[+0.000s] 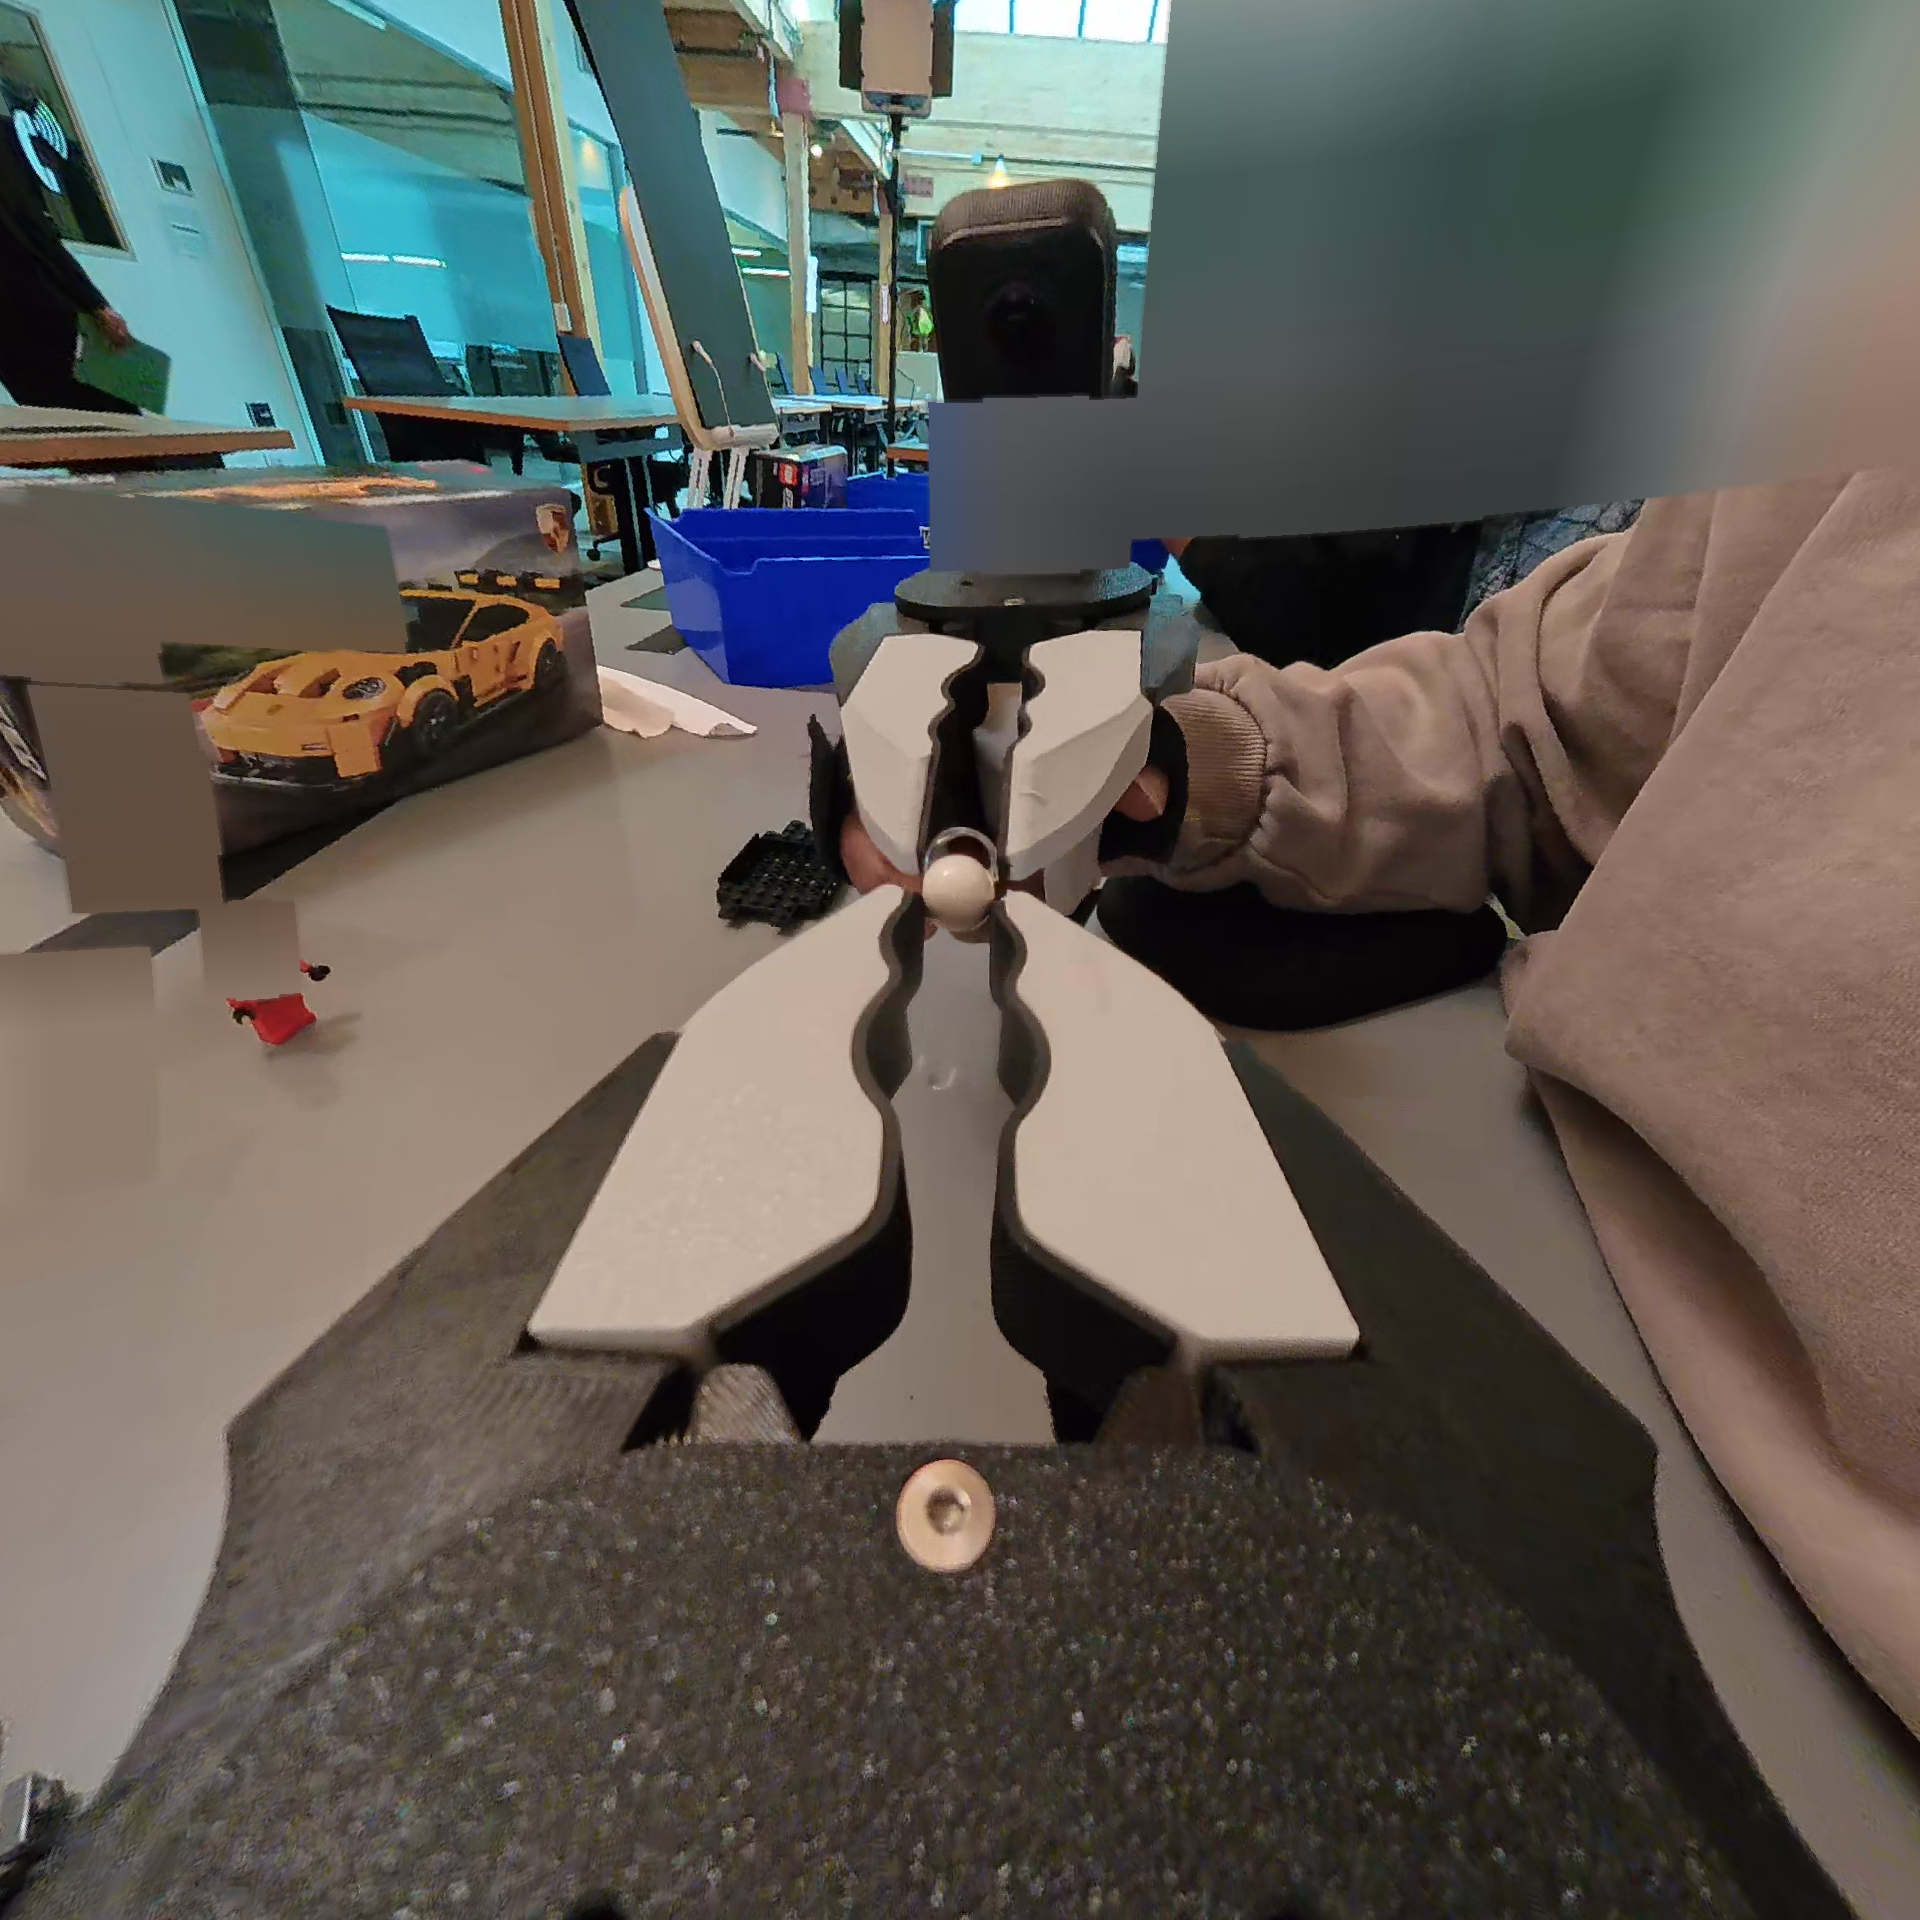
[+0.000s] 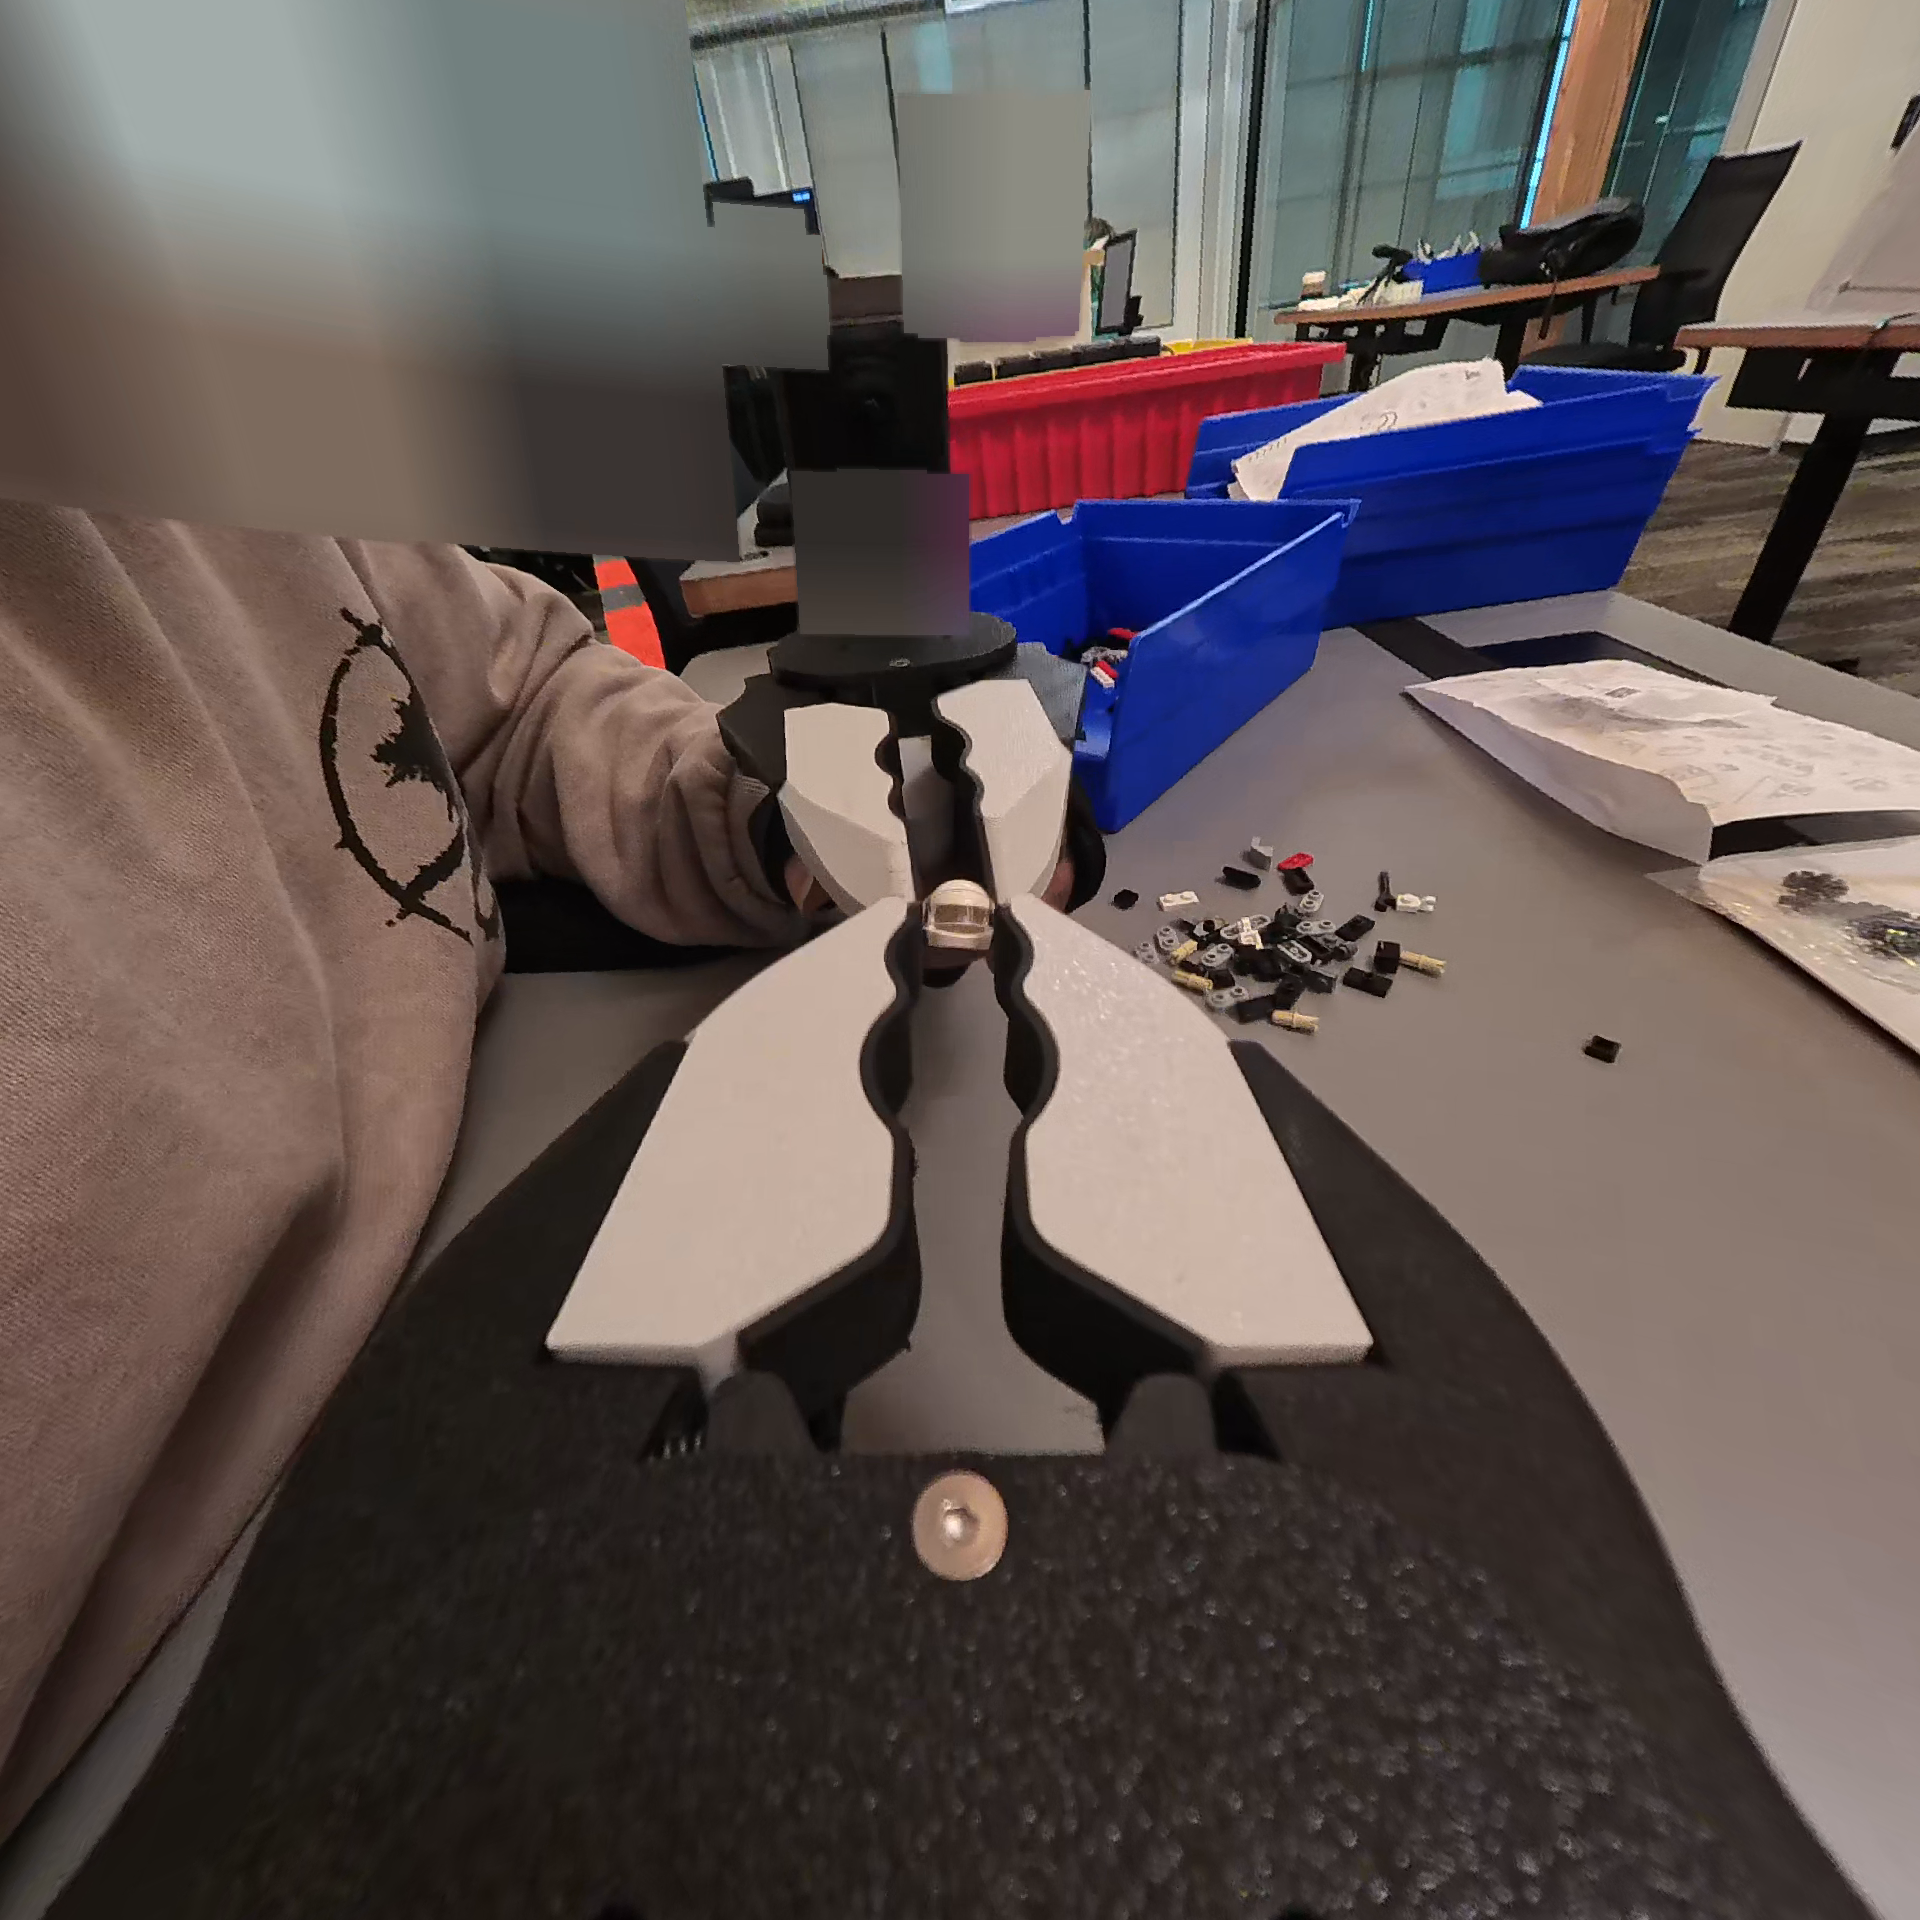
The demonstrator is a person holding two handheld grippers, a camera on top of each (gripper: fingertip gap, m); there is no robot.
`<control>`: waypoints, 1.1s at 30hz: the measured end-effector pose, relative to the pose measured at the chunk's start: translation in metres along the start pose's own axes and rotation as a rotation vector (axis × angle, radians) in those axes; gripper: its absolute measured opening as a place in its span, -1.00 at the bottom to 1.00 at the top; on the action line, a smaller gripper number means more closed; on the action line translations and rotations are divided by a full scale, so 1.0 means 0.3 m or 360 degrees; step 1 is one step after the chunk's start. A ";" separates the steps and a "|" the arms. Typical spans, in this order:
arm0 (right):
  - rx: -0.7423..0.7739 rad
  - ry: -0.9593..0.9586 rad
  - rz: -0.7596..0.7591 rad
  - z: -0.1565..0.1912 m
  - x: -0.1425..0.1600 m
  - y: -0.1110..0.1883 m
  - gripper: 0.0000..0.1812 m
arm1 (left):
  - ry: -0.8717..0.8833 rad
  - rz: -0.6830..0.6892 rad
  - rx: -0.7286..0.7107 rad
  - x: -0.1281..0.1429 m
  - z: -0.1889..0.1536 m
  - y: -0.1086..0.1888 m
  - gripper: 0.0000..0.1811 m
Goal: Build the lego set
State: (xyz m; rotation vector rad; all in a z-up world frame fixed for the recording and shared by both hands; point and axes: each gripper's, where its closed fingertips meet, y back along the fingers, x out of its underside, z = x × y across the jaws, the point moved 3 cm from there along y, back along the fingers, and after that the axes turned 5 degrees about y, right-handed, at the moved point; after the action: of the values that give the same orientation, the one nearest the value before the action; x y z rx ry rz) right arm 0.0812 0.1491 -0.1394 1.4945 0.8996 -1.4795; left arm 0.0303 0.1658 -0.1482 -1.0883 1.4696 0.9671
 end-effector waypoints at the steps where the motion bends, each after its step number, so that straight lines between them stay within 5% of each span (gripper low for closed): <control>1: 0.0003 0.0010 -0.0013 0.002 -0.003 0.000 -0.86 | -0.0007 -0.0010 0.0002 -0.004 -0.003 0.001 -0.87; 33: -0.0005 -0.0031 -0.0293 0.033 -0.040 -0.012 -0.84 | -0.0128 -0.0145 -0.0017 -0.047 -0.039 0.004 -0.87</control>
State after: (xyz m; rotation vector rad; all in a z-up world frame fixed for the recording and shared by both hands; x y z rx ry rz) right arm 0.0733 0.1423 -0.1273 1.4233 1.0509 -1.6205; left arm 0.0271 0.1569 -0.1324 -1.1022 1.3398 0.9444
